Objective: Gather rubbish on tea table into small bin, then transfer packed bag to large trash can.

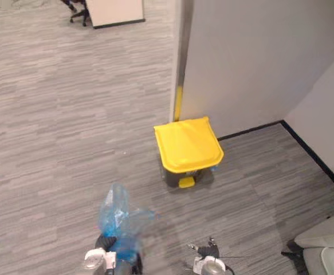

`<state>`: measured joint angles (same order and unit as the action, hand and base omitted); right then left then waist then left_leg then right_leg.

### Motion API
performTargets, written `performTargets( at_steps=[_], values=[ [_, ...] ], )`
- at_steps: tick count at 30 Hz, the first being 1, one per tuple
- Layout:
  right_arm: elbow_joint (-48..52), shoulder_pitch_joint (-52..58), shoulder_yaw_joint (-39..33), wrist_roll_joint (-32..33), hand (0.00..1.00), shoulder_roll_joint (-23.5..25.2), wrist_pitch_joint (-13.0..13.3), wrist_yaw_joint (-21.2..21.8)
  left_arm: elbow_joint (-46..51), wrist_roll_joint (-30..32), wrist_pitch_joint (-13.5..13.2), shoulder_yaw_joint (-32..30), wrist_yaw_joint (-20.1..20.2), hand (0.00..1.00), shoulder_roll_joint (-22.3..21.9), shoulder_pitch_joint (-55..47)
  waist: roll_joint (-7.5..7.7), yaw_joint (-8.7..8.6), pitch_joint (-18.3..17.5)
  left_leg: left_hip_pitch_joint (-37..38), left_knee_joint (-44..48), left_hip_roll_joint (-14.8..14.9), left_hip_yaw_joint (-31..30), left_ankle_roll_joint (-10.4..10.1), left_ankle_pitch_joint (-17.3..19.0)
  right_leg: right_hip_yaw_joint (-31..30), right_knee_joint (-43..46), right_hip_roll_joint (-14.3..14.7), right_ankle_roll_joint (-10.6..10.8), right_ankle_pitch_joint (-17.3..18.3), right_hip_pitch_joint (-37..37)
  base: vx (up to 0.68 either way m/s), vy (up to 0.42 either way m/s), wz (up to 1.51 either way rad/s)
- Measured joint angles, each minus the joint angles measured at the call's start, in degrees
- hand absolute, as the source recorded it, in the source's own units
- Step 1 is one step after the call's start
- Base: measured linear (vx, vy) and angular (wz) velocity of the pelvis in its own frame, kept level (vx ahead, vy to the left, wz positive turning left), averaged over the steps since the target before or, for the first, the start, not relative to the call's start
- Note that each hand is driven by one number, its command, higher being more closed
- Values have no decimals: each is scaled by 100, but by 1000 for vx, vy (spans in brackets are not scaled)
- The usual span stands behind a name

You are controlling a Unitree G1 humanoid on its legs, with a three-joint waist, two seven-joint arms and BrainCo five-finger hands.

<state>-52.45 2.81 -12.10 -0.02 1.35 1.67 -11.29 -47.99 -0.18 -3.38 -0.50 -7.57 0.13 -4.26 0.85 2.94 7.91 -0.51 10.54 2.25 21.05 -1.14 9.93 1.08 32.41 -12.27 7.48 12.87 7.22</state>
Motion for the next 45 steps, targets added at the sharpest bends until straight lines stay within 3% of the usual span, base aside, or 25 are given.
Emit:
performTargets(
  at_steps=[1,3,5,6,7,8,9,10,13,18,20,22,23,24,25,28,31,40,43,44,45],
  values=[
    [-15,-51,1,0,0,7,2,0,0,-2,0,53,-1,100,109,17,0,-34,34,153,-58,-15,30,43,59,35,724,-73,44,-83,320,230,60,-7],
    [-19,-90,8,-1,0,6,2,-1,-1,-7,0,46,-22,100,239,22,-3,-79,41,368,-158,24,3,31,133,254,1235,-56,-159,223,630,258,-14,3],
    [-27,-177,13,-1,0,-46,3,-1,-3,-13,-6,38,-112,100,298,40,-80,-125,83,585,-265,207,-11,-51,180,718,983,171,-455,470,947,267,-107,5],
    [-42,-220,38,-1,0,-65,5,-1,-14,-13,-8,38,-114,100,318,40,-103,-147,98,626,-276,277,-21,-60,184,834,661,300,-506,444,1069,248,-161,9],
    [-81,-252,110,-2,0,-93,7,-1,-114,-13,-21,46,-109,100,359,24,-83,-182,94,674,-307,294,-104,-87,180,845,-141,459,-539,148,1155,252,-155,25],
    [-177,-229,153,-2,0,-118,6,6,-206,-9,-24,36,-106,100,438,29,126,-269,80,721,-353,94,-321,-188,171,711,-874,530,-811,-691,1096,285,-170,18],
    [-291,-292,147,-11,0,-246,11,-5,-378,-18,7,36,-115,100,330,96,-85,-251,114,769,-396,261,-536,-288,241,750,-832,654,-815,-716,1031,280,-150,5],
    [-325,-296,133,-8,0,-345,6,-7,-402,-17,-1,38,-101,100,279,106,-184,-240,87,741,-394,333,-675,-297,247,758,-971,748,-811,-679,979,226,-131,-22],
    [-396,-243,-136,9,0,-384,0,-7,-449,-15,-9,34,-96,100,152,104,-292,-263,122,763,-255,495,-925,-375,173,895,-1074,896,-908,-485,787,263,-150,3],
    [-240,0,-116,11,0,-264,1,-7,-165,-14,-16,35,39,100,-141,126,-152,-207,182,-58,2243,952,-939,-516,112,1236,-1688,850,-962,-375,-213,158,-59,35],
    [-215,-19,-125,14,0,-208,1,-9,-89,-14,-14,34,55,100,-188,105,-137,-187,190,-288,2409,1070,-614,-397,375,1238,-1818,823,-964,-374,-359,154,59,3],
    [-211,-30,-190,15,0,-165,0,-15,-89,-11,-11,28,53,100,-185,109,-112,-139,212,-484,1782,929,-425,-349,478,1190,-1902,681,-900,-409,-464,119,90,-4],
    [-219,-26,-236,16,0,-167,1,-18,-89,-9,-11,35,53,100,-188,110,-119,-135,208,-500,1281,835,-445,-335,367,1178,-1946,654,-808,-427,-500,113,150,-10],
    [-229,-17,-251,14,0,-229,0,-20,-99,-8,-10,42,53,100,-208,103,-248,-133,137,-463,409,742,-526,-325,-282,1137,-1992,703,-674,-430,-496,148,201,-19],
    [-284,-48,-257,18,0,-282,-20,-43,-159,-6,-1,38,51,100,-153,101,-257,-108,110,-376,219,665,-553,-427,-358,981,-2044,716,-569,-430,-498,130,177,-13],
    [-309,5,-244,15,0,-146,-20,-49,-227,-2,-2,47,31,100,28,120,-51,-136,-16,-137,-316,365,-461,-330,-495,773,-2419,537,-395,-566,-611,111,170,-7],
    [-374,-21,-240,14,0,-143,-16,-49,-383,7,-1,164,10,100,156,83,-40,-157,-34,79,-648,172,-382,-260,-549,689,-2701,440,-282,-646,-742,77,113,-13],
    [-717,-247,-123,0,0,-275,-21,-50,-459,2,-11,167,-1,100,395,31,-85,-134,-50,241,-755,124,-272,-232,-524,192,-3045,506,-343,-913,-794,78,26,-29],
    [-695,-297,-112,0,0,-367,-22,-46,-457,-3,-12,167,4,100,303,28,-115,-120,7,246,-595,144,-318,-41,-267,7,-2347,511,-324,-768,-413,-10,44,-46],
    [-686,-283,-131,1,0,-387,-23,-47,-472,-4,-8,165,5,100,297,64,-136,-123,123,298,-436,134,-441,-147,-12,-5,-1355,466,-222,-487,-68,-83,41,-15],
    [-640,-271,-208,61,0,-385,-14,-40,-498,-5,-3,165,5,100,315,94,-85,-157,186,405,-391,101,-502,-16,124,68,-524,343,-183,-424,221,-74,45,-4]
  ],
)
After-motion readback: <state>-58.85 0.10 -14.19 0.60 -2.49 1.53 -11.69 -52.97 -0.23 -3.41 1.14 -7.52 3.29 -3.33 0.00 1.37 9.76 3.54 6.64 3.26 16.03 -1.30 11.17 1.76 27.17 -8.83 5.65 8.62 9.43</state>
